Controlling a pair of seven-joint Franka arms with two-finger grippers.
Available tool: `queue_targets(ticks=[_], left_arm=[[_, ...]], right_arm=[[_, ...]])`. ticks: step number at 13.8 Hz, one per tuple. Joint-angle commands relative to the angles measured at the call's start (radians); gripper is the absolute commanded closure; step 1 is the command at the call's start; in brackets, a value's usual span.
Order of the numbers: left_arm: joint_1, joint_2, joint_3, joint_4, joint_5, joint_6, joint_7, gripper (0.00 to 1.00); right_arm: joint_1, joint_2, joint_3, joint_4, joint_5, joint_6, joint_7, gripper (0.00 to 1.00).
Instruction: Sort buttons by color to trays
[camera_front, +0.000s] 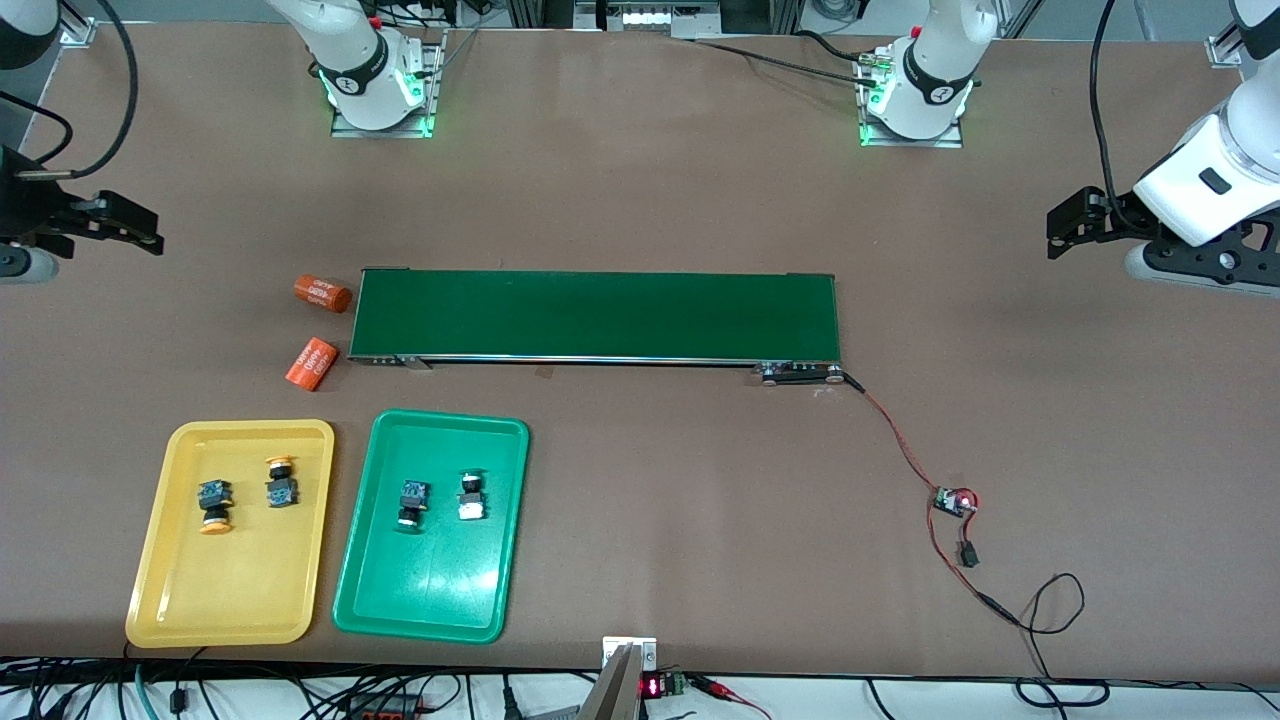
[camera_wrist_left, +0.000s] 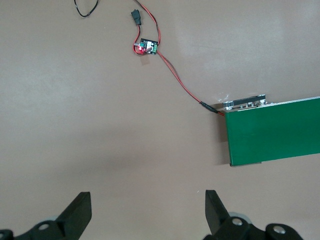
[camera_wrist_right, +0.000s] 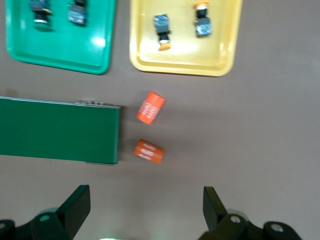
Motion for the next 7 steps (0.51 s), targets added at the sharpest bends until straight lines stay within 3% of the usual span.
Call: queue_targets(ticks=[1,7], left_arm=[[-0.004,0.012,-0.001,0.028,0.032,-0.016,0.014,0.00],[-0.004,0.012,-0.001,0.028,0.032,-0.015,0.014,0.00]], right_arm=[[0.029,0.018,0.001,0.022,0.025,-0.005,0.019,0.00],[0.056,0.026,0.001,0.022,0.025,-0.005,0.045,0.00]])
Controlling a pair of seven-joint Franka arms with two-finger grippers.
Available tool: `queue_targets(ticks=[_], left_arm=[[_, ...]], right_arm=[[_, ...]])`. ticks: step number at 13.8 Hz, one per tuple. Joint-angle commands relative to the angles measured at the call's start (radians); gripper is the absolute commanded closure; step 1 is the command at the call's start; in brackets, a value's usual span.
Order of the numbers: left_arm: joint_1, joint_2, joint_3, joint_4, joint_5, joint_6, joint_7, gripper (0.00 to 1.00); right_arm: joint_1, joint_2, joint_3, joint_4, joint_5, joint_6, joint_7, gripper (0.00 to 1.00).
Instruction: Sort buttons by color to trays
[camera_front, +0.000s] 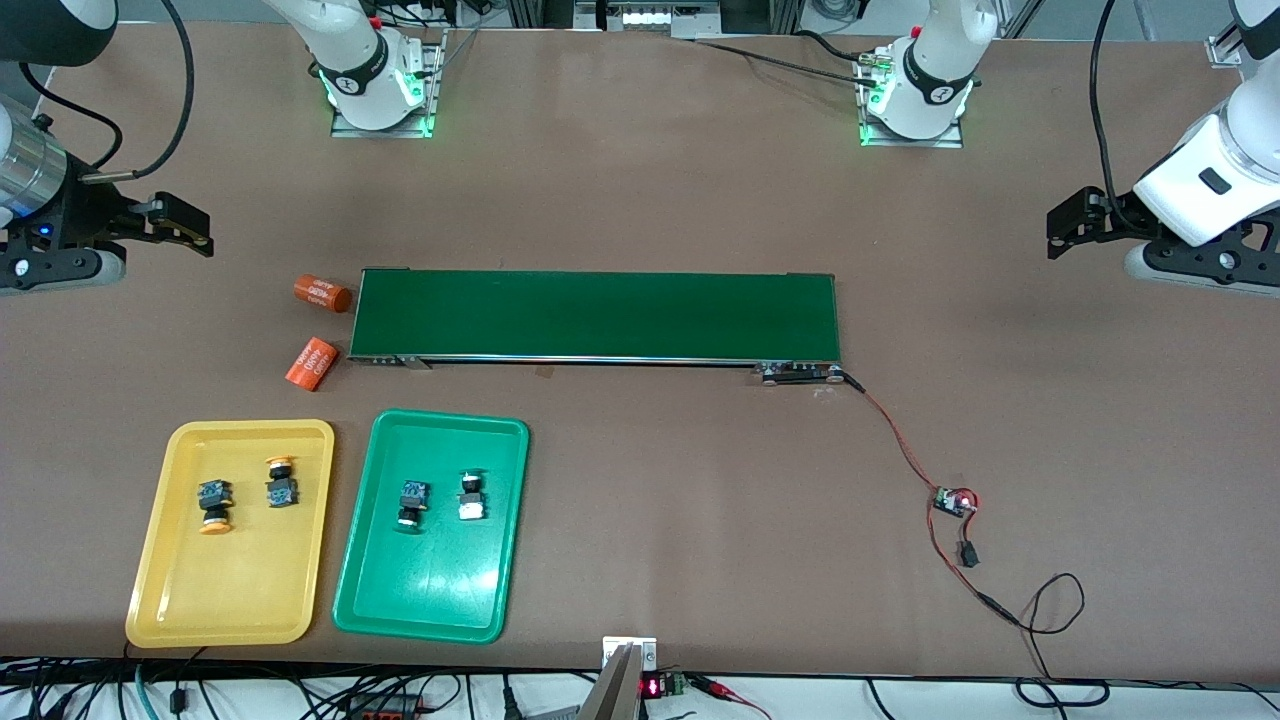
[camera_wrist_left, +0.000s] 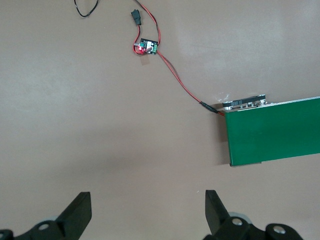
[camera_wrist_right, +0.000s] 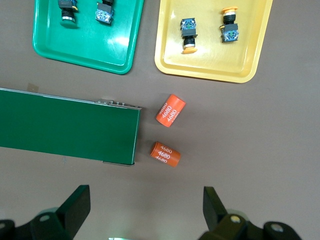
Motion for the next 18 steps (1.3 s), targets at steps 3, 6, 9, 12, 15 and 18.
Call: queue_targets(ticks=[3,6,9,12,15,18], left_arm=[[-0.004,0.012,-0.001,0.028,0.032,-0.015,0.014,0.00],[-0.004,0.012,-0.001,0.028,0.032,-0.015,0.014,0.00],[-0.004,0.012,-0.001,0.026,0.032,-0.016,0.016,0.00],[-0.004,0.012,-0.001,0.028,0.032,-0.016,0.016,0.00],[-0.004,0.012,-0.001,0.026,0.032,-0.016,0.016,0.00],[-0.004,0.012,-0.001,0.026,0.032,-0.016,0.016,0.00]], right_arm=[[0.017,0.012,-0.003,0.021,0.021,-0.005,0.115,0.00],[0.012,0.010,-0.004,0.021,0.020,-0.011,0.101,0.00],[0.009,0.010,-0.012,0.021,0.009,-0.016,0.057,0.00],[0.006,0.010,-0.012,0.021,0.006,-0.016,0.058,0.00],[0.005,0.031,-0.013,0.018,0.006,-0.013,0.060,0.00],[0.003,0.047,-0.013,0.021,0.012,-0.002,0.058,0.00]])
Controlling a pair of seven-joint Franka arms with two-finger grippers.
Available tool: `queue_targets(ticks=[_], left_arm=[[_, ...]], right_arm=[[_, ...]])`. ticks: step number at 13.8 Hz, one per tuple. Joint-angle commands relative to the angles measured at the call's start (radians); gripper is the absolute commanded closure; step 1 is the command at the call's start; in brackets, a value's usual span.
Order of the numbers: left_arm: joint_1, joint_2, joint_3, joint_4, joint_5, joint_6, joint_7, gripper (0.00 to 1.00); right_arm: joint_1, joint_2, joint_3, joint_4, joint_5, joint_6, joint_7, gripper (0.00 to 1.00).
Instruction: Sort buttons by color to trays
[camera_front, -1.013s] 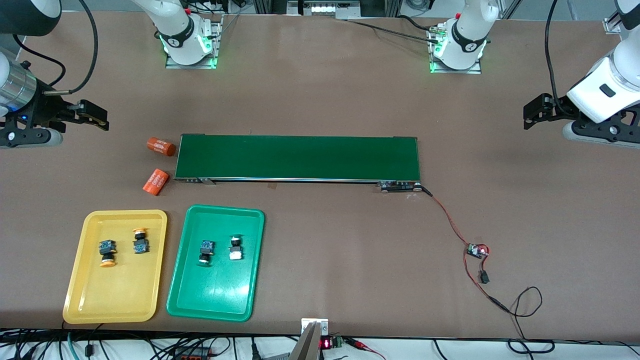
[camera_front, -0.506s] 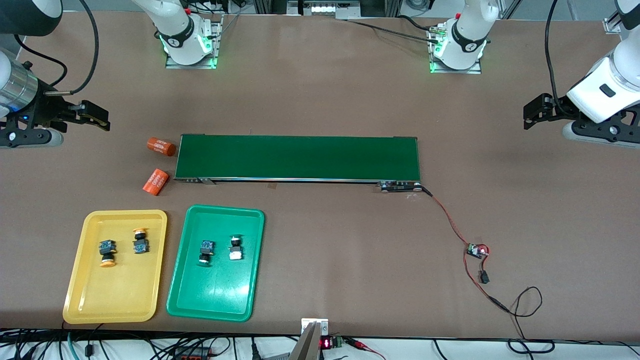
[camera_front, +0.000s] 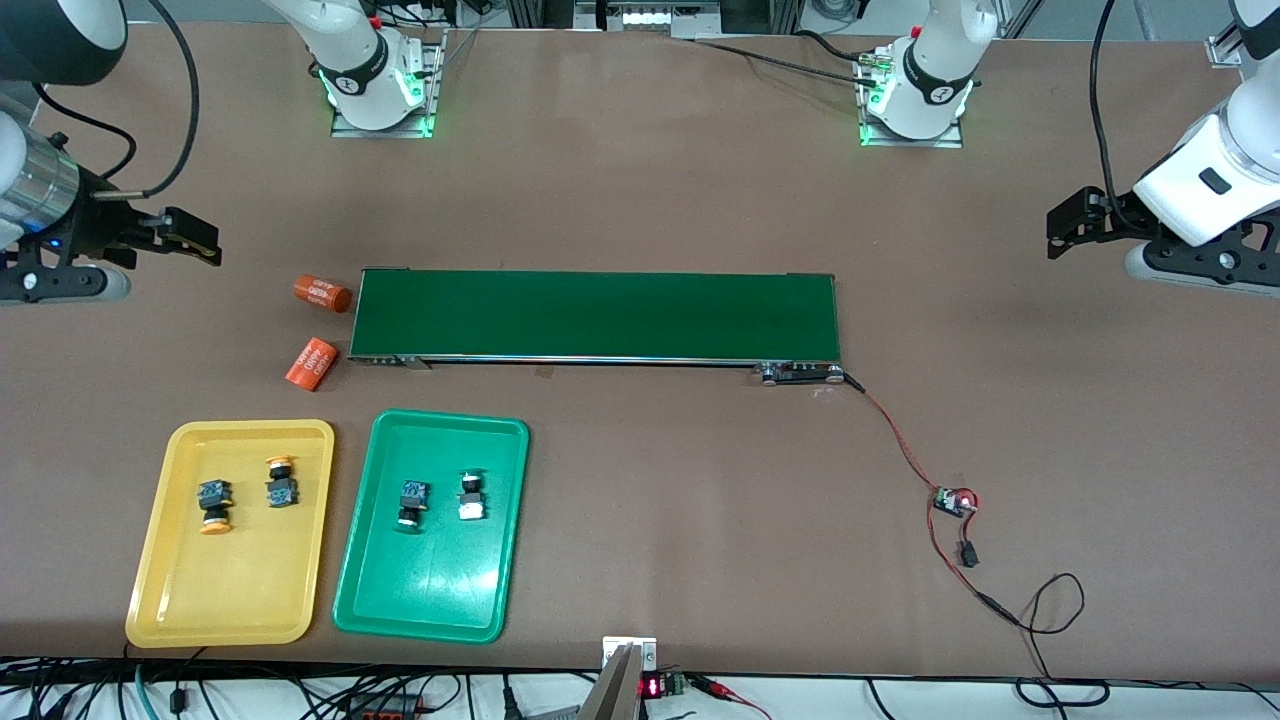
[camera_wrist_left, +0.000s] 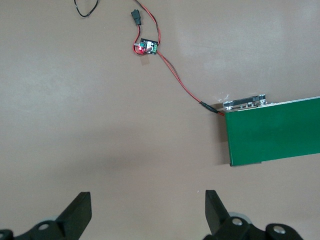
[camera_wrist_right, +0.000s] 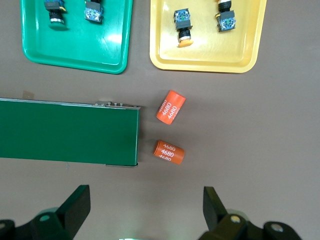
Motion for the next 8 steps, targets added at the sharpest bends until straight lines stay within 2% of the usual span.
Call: queue_targets(ticks=[1,8], left_arm=[[-0.004,0.012,-0.001,0.026,0.032,-0.016,0.016,0.00],[-0.004,0.012,-0.001,0.028,0.032,-0.016,0.016,0.00]], right_arm=[[-0.006,0.015,-0.001,0.022,0.008,-0.003,-0.015,0.00],[-0.011,-0.025,-0.001,-0.021,0.011,-0.010,-0.013,0.00]])
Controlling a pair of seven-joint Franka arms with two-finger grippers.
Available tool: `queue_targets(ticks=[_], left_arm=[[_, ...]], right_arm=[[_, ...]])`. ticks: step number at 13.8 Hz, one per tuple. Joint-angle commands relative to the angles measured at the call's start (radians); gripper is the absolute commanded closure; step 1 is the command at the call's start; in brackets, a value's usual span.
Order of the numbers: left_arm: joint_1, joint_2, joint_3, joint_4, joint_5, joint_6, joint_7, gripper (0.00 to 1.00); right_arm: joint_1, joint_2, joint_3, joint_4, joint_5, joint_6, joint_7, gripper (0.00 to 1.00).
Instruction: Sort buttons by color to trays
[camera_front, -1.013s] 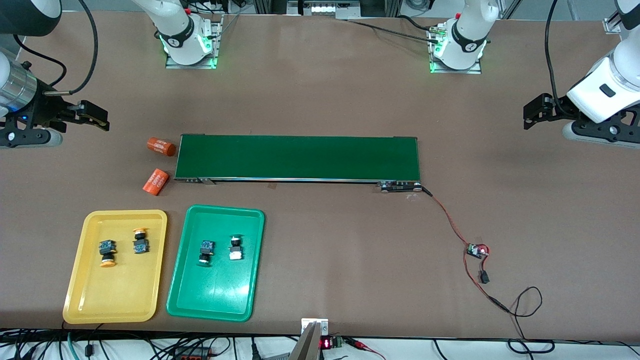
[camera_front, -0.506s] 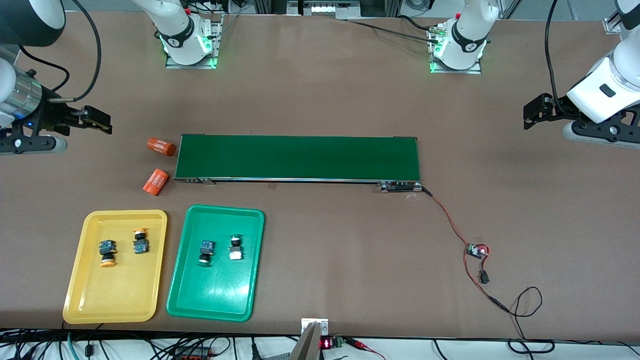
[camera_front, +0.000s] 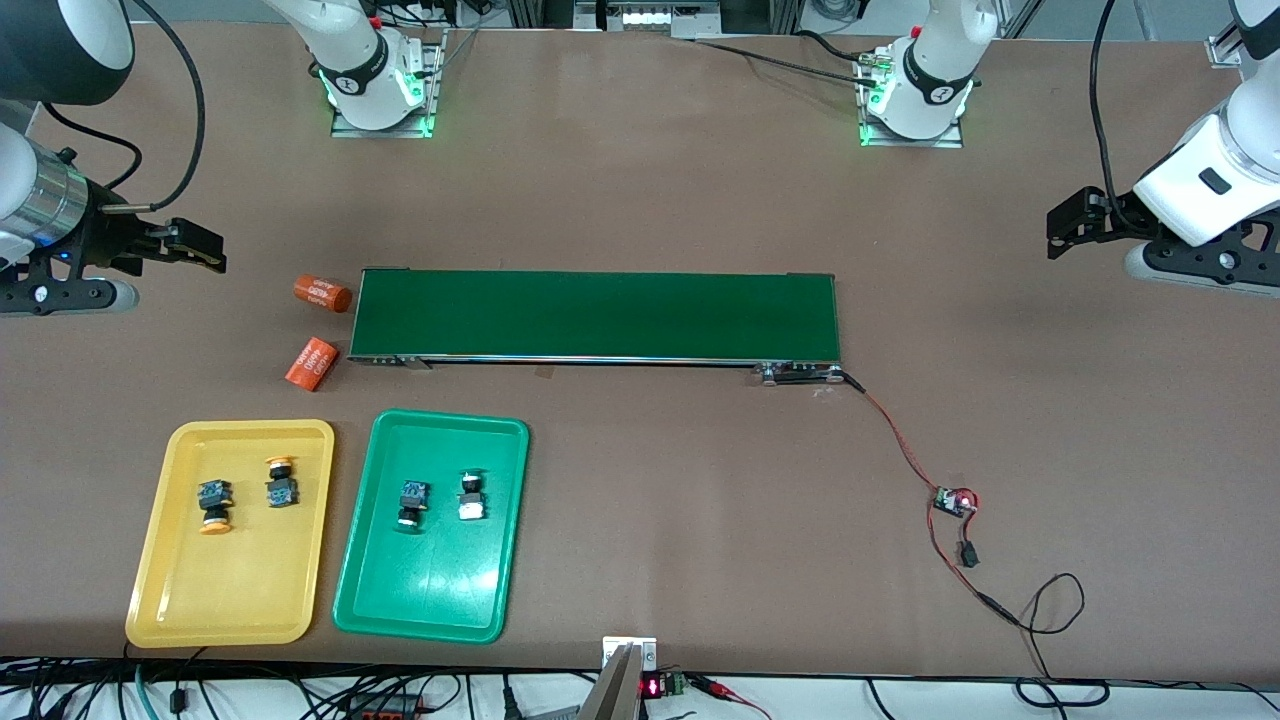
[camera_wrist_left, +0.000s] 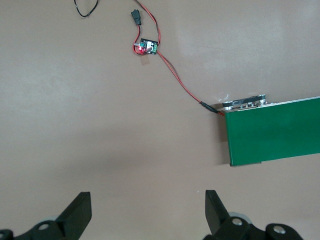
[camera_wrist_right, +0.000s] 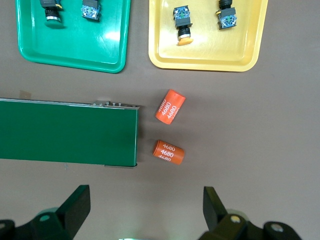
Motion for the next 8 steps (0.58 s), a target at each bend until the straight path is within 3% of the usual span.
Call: queue_targets(ticks=[1,8], left_arm=[[-0.004,0.012,-0.001,0.026,0.032,-0.016,0.016,0.00],[-0.004,0.012,-0.001,0.028,0.032,-0.016,0.016,0.00]], right_arm=[[-0.009,-0.044,0.001,-0.042,0.011,-0.004,-0.013,0.00],[-0.017,-0.075,0.000,-0.084,0.012,0.002,-0.013,0.00]])
